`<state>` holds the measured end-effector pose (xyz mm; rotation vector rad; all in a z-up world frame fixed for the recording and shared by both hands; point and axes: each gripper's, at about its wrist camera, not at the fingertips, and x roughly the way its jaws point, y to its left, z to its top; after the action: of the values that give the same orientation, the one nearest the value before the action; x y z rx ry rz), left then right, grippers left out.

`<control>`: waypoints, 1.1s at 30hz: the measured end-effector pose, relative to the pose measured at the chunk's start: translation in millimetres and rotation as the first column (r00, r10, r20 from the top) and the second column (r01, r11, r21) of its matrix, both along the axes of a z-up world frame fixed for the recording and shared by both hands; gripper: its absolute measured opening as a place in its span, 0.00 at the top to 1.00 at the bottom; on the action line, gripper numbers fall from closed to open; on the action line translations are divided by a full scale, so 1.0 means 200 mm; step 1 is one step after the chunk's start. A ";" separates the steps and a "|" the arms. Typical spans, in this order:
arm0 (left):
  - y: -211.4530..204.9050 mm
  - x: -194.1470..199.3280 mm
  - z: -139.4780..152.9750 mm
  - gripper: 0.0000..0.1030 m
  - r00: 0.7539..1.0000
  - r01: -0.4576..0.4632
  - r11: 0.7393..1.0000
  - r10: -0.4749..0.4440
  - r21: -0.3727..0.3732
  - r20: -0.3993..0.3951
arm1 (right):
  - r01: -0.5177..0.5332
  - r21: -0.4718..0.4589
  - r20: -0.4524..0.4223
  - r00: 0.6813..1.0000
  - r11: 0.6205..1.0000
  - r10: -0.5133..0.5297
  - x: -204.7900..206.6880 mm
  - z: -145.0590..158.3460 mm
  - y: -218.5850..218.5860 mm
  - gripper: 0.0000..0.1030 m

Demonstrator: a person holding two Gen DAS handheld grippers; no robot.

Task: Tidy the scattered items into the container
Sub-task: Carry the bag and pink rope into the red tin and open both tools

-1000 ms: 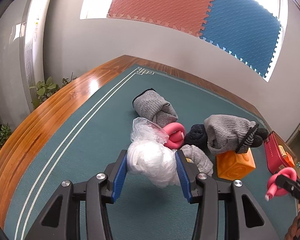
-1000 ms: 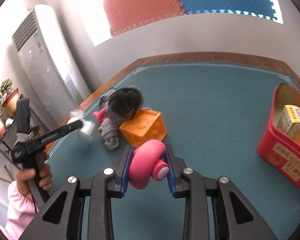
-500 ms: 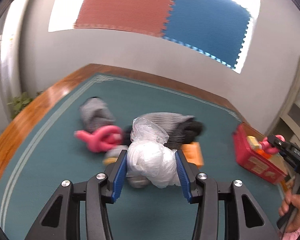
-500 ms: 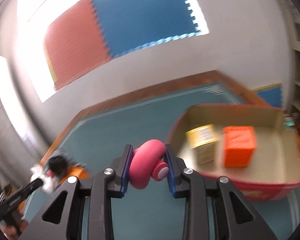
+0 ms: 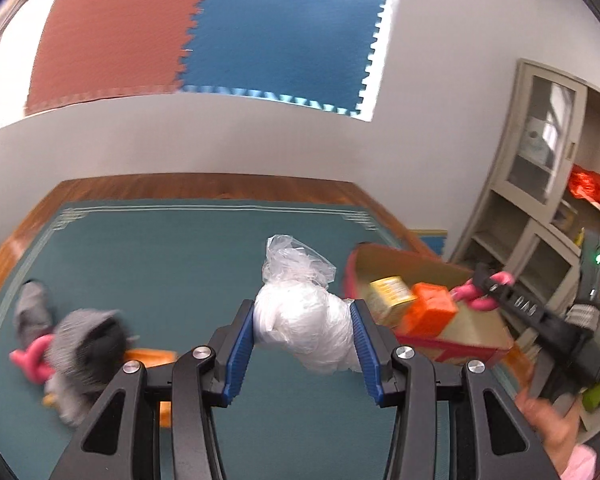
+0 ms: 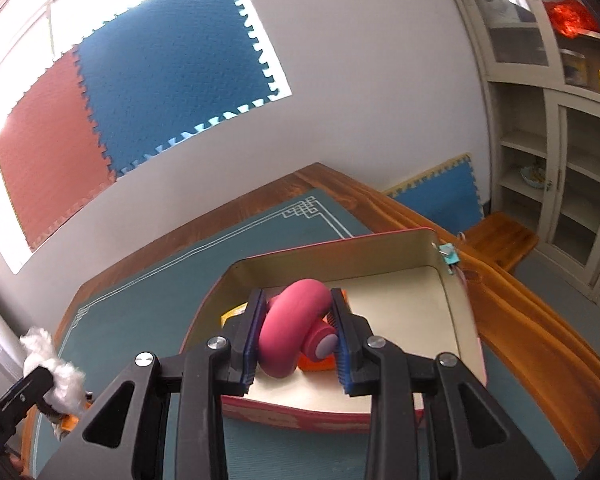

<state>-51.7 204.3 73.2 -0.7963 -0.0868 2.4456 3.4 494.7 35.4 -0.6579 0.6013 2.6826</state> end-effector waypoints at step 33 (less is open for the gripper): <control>0.47 -0.15 -0.10 0.22 0.990 0.120 0.993 -0.121 0.025 0.067 | 0.031 -0.018 -0.002 1.000 0.999 -0.031 0.02 -0.01 0.07 0.52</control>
<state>-81.6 297.4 53.4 -0.8515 -0.0870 2.3009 8.0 507.9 33.5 -0.6451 0.6319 2.6521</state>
